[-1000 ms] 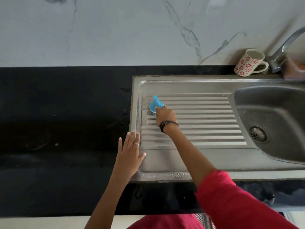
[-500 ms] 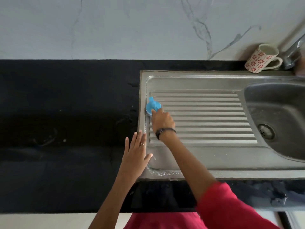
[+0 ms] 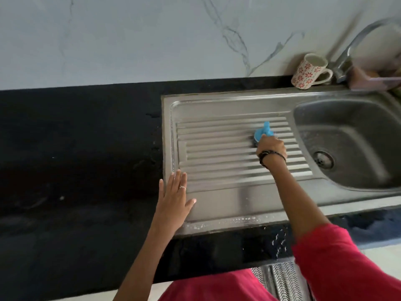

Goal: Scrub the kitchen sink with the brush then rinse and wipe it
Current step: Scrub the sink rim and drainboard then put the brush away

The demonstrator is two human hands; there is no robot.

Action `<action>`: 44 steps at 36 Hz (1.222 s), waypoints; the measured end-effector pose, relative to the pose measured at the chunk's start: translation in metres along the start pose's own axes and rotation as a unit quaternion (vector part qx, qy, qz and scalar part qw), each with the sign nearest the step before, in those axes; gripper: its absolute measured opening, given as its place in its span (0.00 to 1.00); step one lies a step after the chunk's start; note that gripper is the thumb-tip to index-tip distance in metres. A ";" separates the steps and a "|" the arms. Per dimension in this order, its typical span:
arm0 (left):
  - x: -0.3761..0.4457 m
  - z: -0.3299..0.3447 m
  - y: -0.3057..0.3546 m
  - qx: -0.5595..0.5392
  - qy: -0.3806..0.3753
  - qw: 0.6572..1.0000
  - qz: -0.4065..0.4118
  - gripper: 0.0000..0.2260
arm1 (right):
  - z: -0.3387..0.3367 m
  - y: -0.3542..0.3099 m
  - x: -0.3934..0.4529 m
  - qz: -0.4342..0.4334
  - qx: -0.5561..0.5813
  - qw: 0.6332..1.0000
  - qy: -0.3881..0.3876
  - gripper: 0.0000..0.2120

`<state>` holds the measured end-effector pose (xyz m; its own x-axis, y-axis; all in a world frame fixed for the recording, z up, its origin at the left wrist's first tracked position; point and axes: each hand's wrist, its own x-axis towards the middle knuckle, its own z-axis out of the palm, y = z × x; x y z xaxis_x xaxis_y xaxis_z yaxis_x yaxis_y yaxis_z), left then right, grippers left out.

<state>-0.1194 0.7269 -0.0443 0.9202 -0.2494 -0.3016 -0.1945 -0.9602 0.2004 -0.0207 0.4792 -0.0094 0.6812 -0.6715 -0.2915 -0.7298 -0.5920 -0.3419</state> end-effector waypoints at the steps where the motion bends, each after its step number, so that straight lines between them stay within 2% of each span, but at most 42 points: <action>1: 0.000 0.000 0.002 0.001 0.000 1.000 -0.001 0.34 | 0.004 -0.006 -0.006 -0.004 0.011 1.000 -0.009 0.20; 8: -0.001 0.003 0.013 0.014 -0.025 0.999 -0.020 0.34 | 0.058 -0.063 -0.088 -0.146 0.024 0.980 -0.131 0.21; 11: -0.001 0.002 0.020 0.010 -0.020 0.999 -0.022 0.33 | 0.059 -0.059 -0.094 -0.174 -0.007 0.976 -0.134 0.20; 15: 0.001 0.001 0.031 -0.003 -0.011 1.000 -0.011 0.32 | 0.028 -0.010 -0.051 -0.115 0.021 0.989 -0.094 0.21; 19: 0.002 0.000 0.047 -0.009 -0.017 1.000 0.014 0.31 | -0.024 0.051 0.009 -0.044 -0.002 0.998 -0.035 0.20; 23: 0.000 0.003 0.064 -0.012 -0.025 0.999 0.019 0.31 | -0.050 0.078 0.033 0.036 0.016 0.999 -0.024 0.20; 26: 0.000 0.006 0.071 -0.011 -0.030 0.999 0.019 0.32 | -0.038 0.061 -0.001 -0.013 0.022 0.998 -0.065 0.21; 29: 0.002 0.008 0.077 -0.010 -0.031 0.999 0.020 0.32 | -0.004 0.029 -0.048 -0.118 -0.025 0.985 -0.121 0.19; 33: 0.000 0.008 0.077 -0.014 -0.027 0.999 0.013 0.32 | 0.008 0.016 -0.072 -0.150 -0.056 0.980 -0.121 0.18; 42: -0.009 0.016 0.067 -0.035 -0.037 0.999 -0.010 0.32 | -0.068 0.098 0.007 0.040 0.003 0.999 -0.019 0.21; 44: -0.012 0.017 0.065 -0.041 -0.034 0.999 -0.013 0.32 | -0.065 0.093 0.005 0.039 -0.008 0.999 -0.020 0.21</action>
<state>-0.1488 0.6654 -0.0437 0.8990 -0.2355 -0.3693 -0.1402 -0.9535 0.2668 -0.0891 0.3918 0.0153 0.6234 -0.6983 -0.3517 -0.7817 -0.5460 -0.3016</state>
